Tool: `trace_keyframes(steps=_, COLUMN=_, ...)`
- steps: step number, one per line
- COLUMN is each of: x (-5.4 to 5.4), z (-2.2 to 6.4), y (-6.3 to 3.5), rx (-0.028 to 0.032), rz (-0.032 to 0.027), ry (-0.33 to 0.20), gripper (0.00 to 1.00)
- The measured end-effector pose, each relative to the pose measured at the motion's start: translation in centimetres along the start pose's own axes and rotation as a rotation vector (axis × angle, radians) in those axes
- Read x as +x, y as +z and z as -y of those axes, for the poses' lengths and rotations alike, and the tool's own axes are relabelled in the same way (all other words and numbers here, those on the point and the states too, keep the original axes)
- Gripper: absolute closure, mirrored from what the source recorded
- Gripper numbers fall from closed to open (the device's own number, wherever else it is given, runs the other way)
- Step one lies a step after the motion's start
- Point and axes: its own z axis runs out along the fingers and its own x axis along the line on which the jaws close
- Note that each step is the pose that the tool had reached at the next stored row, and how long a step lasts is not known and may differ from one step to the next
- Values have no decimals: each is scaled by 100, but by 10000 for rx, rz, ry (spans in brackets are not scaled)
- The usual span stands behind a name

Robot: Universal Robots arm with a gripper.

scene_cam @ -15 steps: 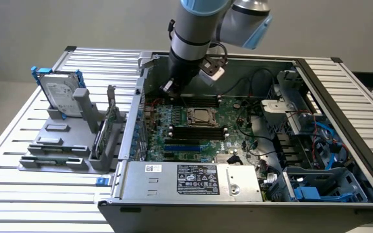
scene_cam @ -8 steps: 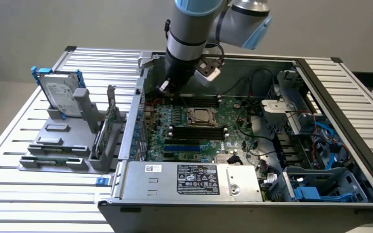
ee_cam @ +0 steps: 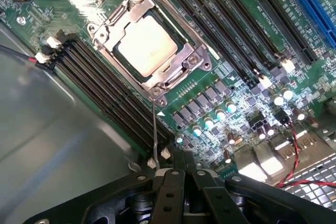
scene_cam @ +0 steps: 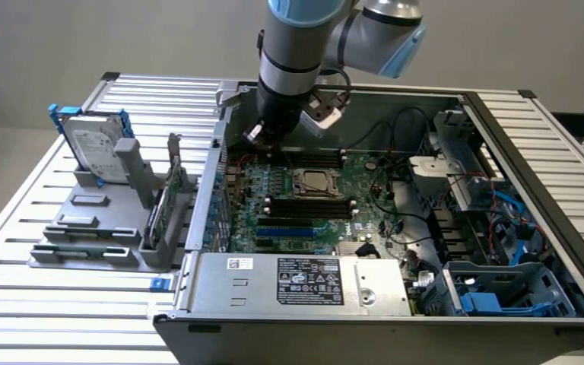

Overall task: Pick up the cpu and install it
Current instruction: 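Install the first cpu locking lever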

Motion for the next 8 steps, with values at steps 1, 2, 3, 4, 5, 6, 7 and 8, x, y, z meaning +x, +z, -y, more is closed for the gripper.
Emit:
trace_keyframes(steps=1, x=-1, z=1, y=0, rx=1, rz=-38, ry=86, gripper=89)
trace_keyframes(steps=2, x=-1, z=1, y=0, rx=1, rz=-74, ry=165, gripper=89)
trace_keyframes(steps=3, x=-2, z=2, y=0, rx=0, rz=-110, ry=253, gripper=89)
trace_keyframes(steps=4, x=-2, z=2, y=0, rx=-4, rz=-146, ry=343, gripper=89)
trace_keyframes(steps=5, x=-2, z=2, y=0, rx=-7, rz=-185, ry=435, gripper=89)
trace_keyframes(steps=6, x=-2, z=2, y=1, rx=-10, rz=-222, ry=518, gripper=89)
trace_keyframes(steps=7, x=-3, z=3, y=1, rx=-14, rz=-259, ry=603, gripper=89)
trace_keyframes(steps=8, x=-3, z=3, y=1, rx=-17, rz=-294, ry=680, gripper=89)
